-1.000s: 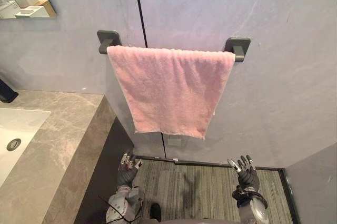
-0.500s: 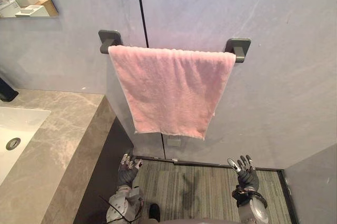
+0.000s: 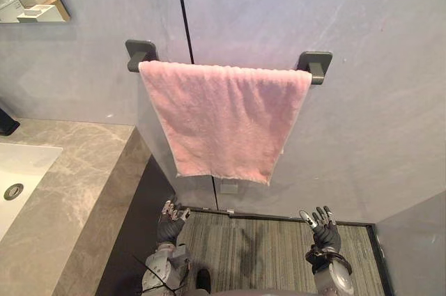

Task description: Organize washtable

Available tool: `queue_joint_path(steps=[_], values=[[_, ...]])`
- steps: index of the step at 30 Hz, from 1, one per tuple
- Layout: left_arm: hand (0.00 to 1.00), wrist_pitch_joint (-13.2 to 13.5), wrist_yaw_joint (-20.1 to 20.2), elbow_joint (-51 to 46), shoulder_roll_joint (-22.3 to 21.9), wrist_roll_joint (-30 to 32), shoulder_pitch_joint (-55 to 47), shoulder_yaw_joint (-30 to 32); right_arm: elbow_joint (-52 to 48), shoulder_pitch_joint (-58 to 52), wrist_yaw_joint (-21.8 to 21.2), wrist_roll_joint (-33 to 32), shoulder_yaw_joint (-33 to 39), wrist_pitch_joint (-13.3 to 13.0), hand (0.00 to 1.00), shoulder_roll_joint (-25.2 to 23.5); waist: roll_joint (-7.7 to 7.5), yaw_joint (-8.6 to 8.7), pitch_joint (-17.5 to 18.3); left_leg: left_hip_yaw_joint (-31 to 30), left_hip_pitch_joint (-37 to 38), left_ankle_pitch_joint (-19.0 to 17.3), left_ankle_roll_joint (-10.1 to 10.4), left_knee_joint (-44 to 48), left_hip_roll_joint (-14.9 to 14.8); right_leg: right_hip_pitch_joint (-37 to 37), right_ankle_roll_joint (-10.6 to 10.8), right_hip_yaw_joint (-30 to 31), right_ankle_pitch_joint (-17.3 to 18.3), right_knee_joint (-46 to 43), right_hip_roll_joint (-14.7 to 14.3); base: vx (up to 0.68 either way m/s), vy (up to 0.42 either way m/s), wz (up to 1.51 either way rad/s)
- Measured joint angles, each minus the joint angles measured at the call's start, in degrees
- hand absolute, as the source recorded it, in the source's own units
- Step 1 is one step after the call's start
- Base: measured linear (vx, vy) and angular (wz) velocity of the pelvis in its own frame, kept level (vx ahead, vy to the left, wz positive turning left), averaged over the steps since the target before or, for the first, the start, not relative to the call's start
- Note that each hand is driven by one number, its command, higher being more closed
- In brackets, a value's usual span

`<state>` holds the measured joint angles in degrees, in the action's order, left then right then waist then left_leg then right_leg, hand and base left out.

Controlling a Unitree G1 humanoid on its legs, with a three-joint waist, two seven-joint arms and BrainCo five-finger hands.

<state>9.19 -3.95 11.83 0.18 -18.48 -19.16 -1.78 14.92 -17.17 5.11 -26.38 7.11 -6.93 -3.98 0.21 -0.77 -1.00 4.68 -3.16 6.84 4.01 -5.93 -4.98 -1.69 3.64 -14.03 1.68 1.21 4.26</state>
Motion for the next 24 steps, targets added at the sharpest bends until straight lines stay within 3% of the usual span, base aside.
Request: queue_joint_path(steps=[24], values=[[0.00, -0.1, -0.1, 2.4, 0.0, 0.0, 0.0, -0.4, 0.0, 0.0, -0.1, 0.0, -1.4, 0.1, 0.00, 0.0, 0.06, 0.00, -0.1, 0.3, 0.0, 0.0, 0.0, 0.0, -0.1, 0.0, 0.2, 0.3, 0.1, 0.0, 0.0, 0.00, 0.000, 0.00]])
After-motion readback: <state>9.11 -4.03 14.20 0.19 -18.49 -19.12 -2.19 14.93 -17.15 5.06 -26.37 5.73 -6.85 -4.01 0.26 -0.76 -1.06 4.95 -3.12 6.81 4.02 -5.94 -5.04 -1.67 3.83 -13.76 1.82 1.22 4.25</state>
